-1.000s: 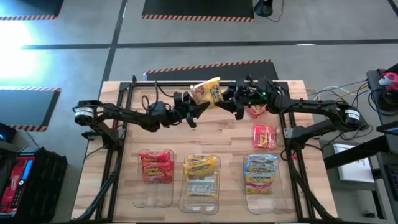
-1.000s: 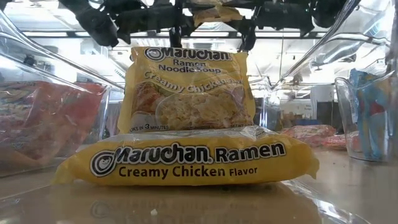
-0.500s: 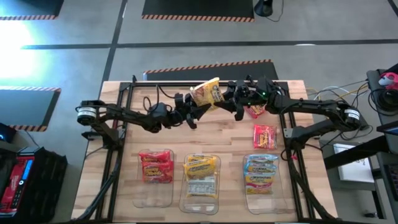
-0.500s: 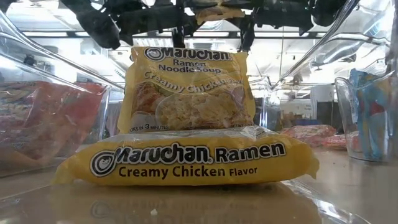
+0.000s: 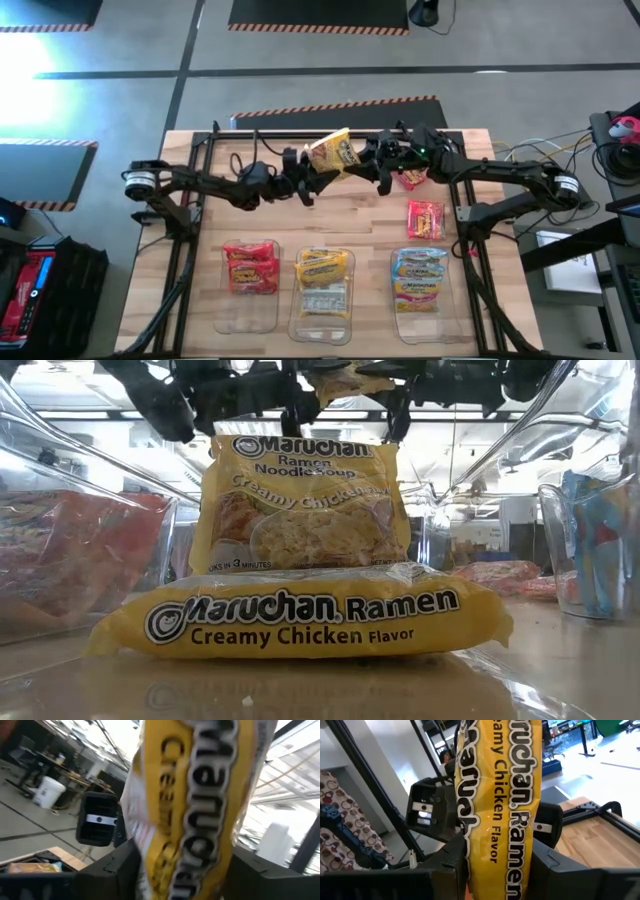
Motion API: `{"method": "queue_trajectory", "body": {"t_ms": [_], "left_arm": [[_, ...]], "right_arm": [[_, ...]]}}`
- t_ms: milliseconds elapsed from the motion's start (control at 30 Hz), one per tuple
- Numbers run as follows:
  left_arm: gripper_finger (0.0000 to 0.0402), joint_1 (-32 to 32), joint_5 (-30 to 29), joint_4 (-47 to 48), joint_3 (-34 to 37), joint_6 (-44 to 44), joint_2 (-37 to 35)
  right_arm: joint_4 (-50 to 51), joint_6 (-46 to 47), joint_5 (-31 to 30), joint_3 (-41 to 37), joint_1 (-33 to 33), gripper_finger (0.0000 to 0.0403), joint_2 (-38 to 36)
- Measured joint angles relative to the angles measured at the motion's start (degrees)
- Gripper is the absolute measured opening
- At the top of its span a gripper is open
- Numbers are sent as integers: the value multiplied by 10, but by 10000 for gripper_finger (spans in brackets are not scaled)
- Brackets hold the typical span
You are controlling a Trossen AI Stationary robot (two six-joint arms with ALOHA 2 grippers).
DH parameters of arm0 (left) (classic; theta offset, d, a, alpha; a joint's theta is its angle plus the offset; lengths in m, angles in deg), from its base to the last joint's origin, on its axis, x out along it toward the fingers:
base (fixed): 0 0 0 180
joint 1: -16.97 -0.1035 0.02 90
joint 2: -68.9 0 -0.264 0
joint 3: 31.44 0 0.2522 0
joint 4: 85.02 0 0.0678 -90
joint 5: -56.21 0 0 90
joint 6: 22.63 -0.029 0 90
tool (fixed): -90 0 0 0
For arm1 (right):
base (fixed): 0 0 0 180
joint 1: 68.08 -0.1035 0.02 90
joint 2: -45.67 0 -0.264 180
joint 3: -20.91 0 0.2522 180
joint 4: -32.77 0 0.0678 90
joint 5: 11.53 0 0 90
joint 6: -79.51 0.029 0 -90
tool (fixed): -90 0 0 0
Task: Sort Maruchan noodles
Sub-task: Put the yellow noodle pack into the middle transparent bin
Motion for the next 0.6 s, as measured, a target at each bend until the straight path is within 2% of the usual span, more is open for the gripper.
{"method": "queue_trajectory", "body": {"t_ms": [167,333,600], "left_arm": [[224,-24,63,8,1,19,0],[232,-56,70,15,23,28,-3],[233,-98,76,14,85,80,-4]], "right_arm": [[18,-7,-1,0,4,111,-4],[70,-12,-2,0,29,111,-25],[305,-60,-11,59,51,111,-54]]}}
